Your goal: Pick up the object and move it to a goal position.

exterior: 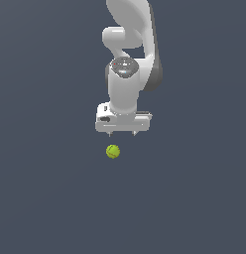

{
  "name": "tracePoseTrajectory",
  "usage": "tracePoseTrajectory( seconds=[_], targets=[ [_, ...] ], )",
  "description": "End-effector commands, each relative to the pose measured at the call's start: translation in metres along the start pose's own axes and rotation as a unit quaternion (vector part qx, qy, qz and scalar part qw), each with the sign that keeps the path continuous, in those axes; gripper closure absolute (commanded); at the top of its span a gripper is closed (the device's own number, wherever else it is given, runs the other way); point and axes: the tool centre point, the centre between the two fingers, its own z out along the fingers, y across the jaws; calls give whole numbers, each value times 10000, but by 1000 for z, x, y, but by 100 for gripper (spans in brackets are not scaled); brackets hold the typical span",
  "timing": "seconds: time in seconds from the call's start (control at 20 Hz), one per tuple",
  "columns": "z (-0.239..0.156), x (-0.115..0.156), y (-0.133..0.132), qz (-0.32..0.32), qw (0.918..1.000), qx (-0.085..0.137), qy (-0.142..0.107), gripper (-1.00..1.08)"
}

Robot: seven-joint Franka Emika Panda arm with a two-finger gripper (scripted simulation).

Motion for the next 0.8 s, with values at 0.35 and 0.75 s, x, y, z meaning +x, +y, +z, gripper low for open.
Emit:
tracePoseTrajectory(
  seconds=[0.35, 0.75],
  targets=[
    [-3, -4, -12, -260, 9996, 6, -68, -92],
    [-3, -5, -15, -293, 9995, 9, -82, -92]
  ],
)
